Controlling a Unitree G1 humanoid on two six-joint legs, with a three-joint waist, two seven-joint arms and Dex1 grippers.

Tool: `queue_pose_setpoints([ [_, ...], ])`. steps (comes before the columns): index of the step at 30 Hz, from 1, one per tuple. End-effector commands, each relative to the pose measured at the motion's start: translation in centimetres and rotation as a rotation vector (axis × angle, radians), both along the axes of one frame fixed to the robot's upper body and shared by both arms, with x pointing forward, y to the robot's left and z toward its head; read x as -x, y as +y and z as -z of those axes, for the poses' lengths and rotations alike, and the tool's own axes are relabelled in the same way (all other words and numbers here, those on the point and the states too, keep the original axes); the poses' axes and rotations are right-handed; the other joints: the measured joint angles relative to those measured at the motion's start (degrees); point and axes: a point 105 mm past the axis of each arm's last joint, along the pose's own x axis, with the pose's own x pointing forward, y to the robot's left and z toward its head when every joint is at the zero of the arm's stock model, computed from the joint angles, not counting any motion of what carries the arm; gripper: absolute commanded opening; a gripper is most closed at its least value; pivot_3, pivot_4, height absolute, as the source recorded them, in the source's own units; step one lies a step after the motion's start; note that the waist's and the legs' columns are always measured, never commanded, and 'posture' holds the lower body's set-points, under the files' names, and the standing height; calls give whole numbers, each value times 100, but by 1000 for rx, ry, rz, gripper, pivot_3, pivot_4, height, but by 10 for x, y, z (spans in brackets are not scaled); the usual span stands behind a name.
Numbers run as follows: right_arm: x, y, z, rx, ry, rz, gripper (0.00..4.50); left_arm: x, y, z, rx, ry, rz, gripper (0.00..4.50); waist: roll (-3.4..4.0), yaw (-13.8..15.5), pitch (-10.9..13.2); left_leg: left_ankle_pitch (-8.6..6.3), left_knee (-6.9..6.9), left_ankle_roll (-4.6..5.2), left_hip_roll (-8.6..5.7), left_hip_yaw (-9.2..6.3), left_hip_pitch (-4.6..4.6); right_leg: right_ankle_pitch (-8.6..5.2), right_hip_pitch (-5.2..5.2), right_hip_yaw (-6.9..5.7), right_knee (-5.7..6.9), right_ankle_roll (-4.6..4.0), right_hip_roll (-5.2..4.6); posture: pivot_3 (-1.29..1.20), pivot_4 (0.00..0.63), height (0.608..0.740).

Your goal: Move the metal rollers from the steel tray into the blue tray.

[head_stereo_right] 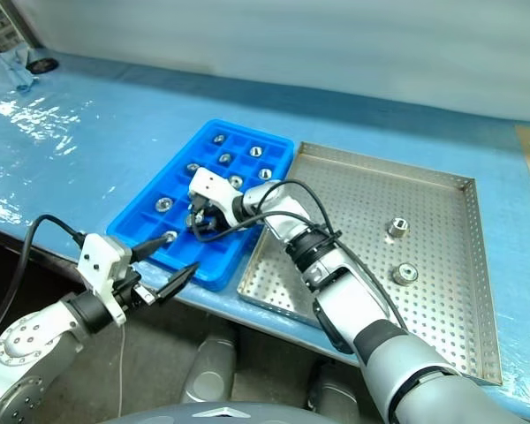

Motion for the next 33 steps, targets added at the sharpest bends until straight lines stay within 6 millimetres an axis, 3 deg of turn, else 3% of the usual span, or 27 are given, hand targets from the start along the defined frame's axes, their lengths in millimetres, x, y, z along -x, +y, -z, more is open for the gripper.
queue_pose_setpoints([
  [1,-1,7,-12,-22,-46,-14,1621,1,-3,-9,-4,-39,21,4500,0,0,0,0,0,0,0,0,0,0,0,0,0,0,0,585,150,740],
  [9,-5,2,-6,-3,-37,14,1621,-2,-5,-11,-4,-44,29,4500,0,0,0,1,0,-2,-1,0,4,0,1,1,7,0,0,580,150,740],
  [18,-8,2,-16,-71,-31,33,4491,-8,-8,-14,-2,-53,53,4500,0,-6,0,3,-4,-5,-1,0,23,1,7,5,23,-1,1,549,150,740],
  [25,-11,-11,-49,-259,-33,45,4491,-21,-18,-12,9,-53,130,4500,0,-16,0,8,-27,-13,-3,-1,34,7,12,1,28,-9,0,465,150,740],
  [33,-36,-79,-63,-274,-68,271,4491,-51,-39,-16,16,-74,285,4500,-1,-251,-3,37,-1,-57,0,3,24,33,18,-6,24,-41,-1,258,150,740],
])
